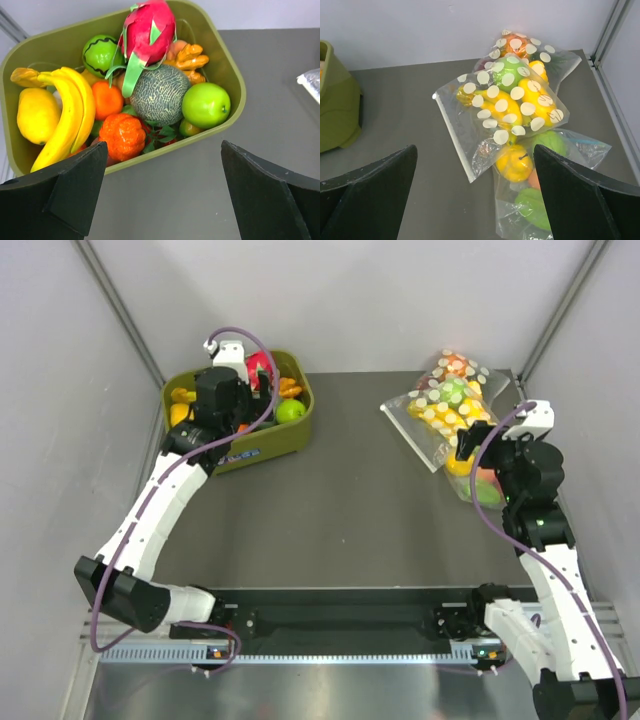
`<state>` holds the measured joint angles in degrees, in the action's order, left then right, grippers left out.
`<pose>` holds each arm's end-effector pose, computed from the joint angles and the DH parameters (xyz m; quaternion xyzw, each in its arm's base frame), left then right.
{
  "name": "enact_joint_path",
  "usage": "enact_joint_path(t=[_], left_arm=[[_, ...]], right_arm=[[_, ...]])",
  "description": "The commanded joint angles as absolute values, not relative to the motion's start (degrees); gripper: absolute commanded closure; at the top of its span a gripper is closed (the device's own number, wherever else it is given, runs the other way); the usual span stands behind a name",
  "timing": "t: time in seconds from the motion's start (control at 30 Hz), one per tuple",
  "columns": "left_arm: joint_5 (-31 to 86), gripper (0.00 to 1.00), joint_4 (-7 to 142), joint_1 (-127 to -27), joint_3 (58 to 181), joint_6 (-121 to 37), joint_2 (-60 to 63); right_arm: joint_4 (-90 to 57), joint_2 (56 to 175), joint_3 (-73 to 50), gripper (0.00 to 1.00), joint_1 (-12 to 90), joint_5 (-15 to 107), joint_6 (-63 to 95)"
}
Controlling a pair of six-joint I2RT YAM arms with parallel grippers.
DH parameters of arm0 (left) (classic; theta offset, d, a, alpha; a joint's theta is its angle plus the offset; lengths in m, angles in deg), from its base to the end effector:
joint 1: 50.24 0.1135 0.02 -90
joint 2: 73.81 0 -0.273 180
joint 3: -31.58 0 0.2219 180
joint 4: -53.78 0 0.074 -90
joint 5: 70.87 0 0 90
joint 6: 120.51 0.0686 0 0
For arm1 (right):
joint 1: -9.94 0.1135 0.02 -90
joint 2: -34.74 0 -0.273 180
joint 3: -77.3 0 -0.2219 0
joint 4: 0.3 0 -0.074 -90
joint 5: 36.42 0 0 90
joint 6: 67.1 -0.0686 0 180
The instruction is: Open the zip-top bag and remove the fake food
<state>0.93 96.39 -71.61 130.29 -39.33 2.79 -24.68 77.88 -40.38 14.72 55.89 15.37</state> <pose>0.2804 -0.0867 0.4139 -0.0009 0.8163 -0.0211 0.5772 0.1720 0.0116 0.3602 0.0313 0.7378 0.0575 0.6719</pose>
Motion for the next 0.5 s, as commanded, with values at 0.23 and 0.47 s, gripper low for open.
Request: enact_joint_path(t=[0.23,0.47], left_arm=[[11.4,0.01,100.8,-72.0,134.4,-35.1,0.2],[16.3,0.01,91.2,-71.9,123.9,-35.4,-6.1]], right_arm=[[-24.0,79.2,-36.6,0.0,15.1,56.3,16.3],[-23.5,87.1,-32.9,0.01,15.4,53.8,17.0]])
